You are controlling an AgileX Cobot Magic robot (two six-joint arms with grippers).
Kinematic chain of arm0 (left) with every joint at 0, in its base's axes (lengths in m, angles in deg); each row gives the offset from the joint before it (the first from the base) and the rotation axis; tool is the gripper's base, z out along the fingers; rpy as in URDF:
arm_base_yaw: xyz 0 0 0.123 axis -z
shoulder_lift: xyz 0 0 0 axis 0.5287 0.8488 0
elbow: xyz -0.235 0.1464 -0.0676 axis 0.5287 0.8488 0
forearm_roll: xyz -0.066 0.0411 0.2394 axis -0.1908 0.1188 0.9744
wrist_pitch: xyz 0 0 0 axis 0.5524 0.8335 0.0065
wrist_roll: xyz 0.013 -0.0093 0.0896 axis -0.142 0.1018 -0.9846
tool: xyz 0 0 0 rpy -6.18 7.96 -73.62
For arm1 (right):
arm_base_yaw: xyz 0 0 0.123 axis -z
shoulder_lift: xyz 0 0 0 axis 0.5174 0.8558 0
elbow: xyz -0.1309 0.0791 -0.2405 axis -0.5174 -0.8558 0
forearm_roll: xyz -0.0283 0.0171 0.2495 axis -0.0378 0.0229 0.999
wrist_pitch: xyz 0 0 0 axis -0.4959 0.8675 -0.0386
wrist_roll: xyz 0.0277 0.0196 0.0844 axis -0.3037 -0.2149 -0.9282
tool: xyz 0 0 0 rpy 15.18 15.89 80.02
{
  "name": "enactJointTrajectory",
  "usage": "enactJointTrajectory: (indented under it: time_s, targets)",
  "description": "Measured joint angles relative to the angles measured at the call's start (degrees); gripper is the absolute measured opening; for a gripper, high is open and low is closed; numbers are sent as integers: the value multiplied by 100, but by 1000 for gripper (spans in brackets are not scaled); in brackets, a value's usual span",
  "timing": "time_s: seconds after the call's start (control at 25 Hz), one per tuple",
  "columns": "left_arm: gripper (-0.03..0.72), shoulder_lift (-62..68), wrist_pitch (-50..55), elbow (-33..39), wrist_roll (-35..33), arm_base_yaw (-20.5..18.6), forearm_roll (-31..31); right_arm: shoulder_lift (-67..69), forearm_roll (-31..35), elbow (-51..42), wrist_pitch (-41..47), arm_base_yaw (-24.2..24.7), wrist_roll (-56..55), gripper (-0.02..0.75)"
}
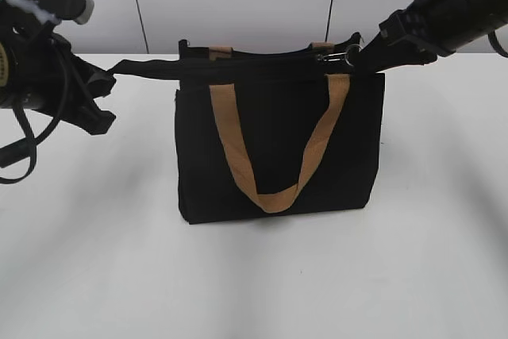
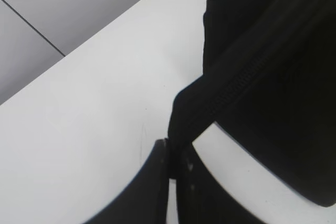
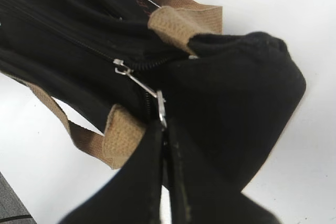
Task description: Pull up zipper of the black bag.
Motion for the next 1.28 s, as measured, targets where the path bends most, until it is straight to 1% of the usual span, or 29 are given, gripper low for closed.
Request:
enactJointTrajectory:
  time_s: [0.28,0.52,0.6,0.68,0.72,0.8,0.88,1.0,1.04,1.08,1.16,1.28]
  targets:
    - [-6,0,-23,0,0,0,0,-14,-248,7,0,0,-219,-1]
    - [-6,0,-28,0,0,0,-7,-18,-271,19,0,0,-292,-1]
    - [-6,0,-28,0,0,0,-96,-18,-267,19,0,0,-297,0]
    - [-4,0,-28,0,0,0,-243,-41,-267,19,0,0,-297,15]
    - [4,0,-28,0,0,0,-320,-70,-284,19,-7,0,-297,37]
    - [46,0,-22,0,0,-5,-539,-141,-359,19,-33,0,-297,106]
    - [144,-16,-22,0,5,-11,-768,-228,-421,19,-37,9,-297,207]
    - [333,-108,-31,0,5,-11,-1156,-366,-460,19,-31,9,-299,341]
    - [370,-159,-19,0,5,-11,-1345,-421,-465,19,-19,9,-299,375]
    - [399,-208,28,0,5,-11,-1557,-467,-471,19,19,9,-299,396]
    - [425,-361,193,0,5,-11,-1952,-577,-503,19,70,-39,-299,421]
    - [437,-600,623,0,5,-11,-2436,-775,-548,-92,136,-217,-299,431]
